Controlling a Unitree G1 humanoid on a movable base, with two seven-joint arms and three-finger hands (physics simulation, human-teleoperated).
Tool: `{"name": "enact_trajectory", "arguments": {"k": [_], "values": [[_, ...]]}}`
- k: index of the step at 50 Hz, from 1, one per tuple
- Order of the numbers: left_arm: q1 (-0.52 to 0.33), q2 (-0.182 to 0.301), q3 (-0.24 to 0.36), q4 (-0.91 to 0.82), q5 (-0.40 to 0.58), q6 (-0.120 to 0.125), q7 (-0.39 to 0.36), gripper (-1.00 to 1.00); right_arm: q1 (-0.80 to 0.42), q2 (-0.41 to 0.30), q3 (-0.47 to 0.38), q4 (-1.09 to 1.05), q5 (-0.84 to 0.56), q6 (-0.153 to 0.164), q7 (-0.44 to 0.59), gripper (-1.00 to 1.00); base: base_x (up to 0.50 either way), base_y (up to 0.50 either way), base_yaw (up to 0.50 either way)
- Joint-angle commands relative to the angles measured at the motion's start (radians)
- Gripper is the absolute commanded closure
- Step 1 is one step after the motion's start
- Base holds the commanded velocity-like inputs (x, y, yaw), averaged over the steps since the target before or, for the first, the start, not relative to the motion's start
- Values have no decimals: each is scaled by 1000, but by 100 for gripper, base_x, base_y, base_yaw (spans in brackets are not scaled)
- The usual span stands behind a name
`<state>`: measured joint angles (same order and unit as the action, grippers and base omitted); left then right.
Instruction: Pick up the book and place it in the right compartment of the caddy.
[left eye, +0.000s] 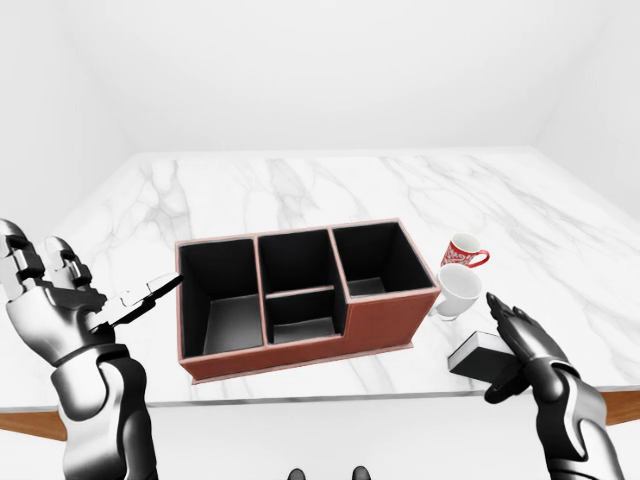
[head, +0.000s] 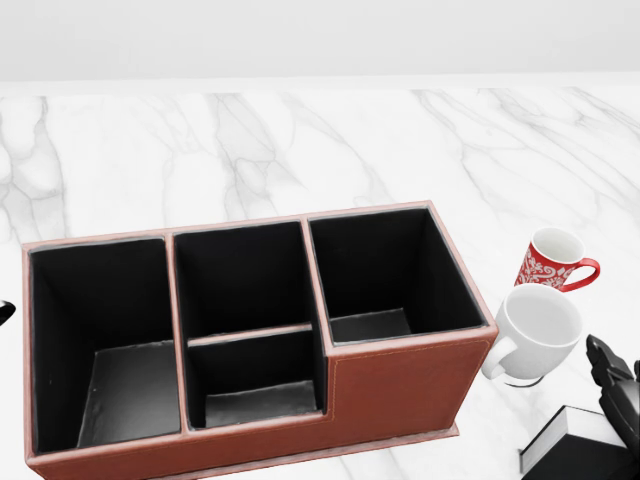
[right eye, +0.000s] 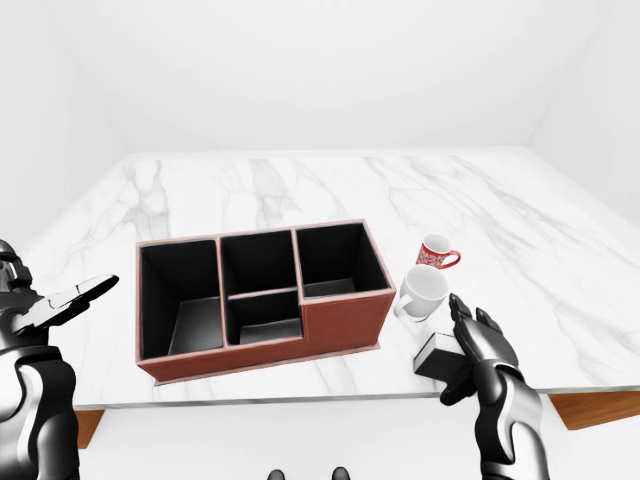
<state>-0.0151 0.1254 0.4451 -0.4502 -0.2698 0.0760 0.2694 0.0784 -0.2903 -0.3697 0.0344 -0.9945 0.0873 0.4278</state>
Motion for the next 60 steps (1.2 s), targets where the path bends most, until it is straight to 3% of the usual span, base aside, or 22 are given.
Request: {"name": "enact_trajectory", "arguments": {"k": [1, 3, 4, 5, 6, 33, 44, 47, 57, 60], "values": [[0, 1, 1, 1, -1, -1, 1, -100, 3, -6, 9, 23, 10, 0, -6, -100, 0, 0, 0], [1, 1, 2, -7, -3, 5, 2, -100, 8, -4, 7, 11, 11, 0, 3, -100, 0, 0, 0], [1, 1, 1, -7, -2, 5, 2, -100, 8, -4, 6, 11, 10, 0, 4, -7, 0, 0, 0], [1, 1, 1, -7, -2, 5, 2, -100, 7, -4, 6, 11, 10, 0, 4, -7, 0, 0, 0], [2, 0, 1, -3, -1, 0, 0, -100, 6, -2, 6, 16, 13, 0, 2, 100, 0, 0, 0], [1, 0, 3, -11, -3, 7, 1, -100, 15, 7, 5, -14, 29, 0, 24, 100, 0, 0, 0], [-3, 4, 9, -26, 0, 11, 4, -100, 23, 18, -32, -216, -26, 0, 175, 100, 0, 0, 0], [-5, 6, 10, -14, -1, 11, 5, -100, 29, 22, -64, -347, -64, 0, 267, 100, 0, 0, 0], [-7, 6, 4, -19, 5, 11, 9, -100, 20, 17, -275, -719, -86, 0, 270, 100, 0, 0, 0], [-5, 4, 6, -20, 5, 11, 7, -100, -20, -23, -350, -874, -57, 0, 270, 100, 0, 0, 0]]}}
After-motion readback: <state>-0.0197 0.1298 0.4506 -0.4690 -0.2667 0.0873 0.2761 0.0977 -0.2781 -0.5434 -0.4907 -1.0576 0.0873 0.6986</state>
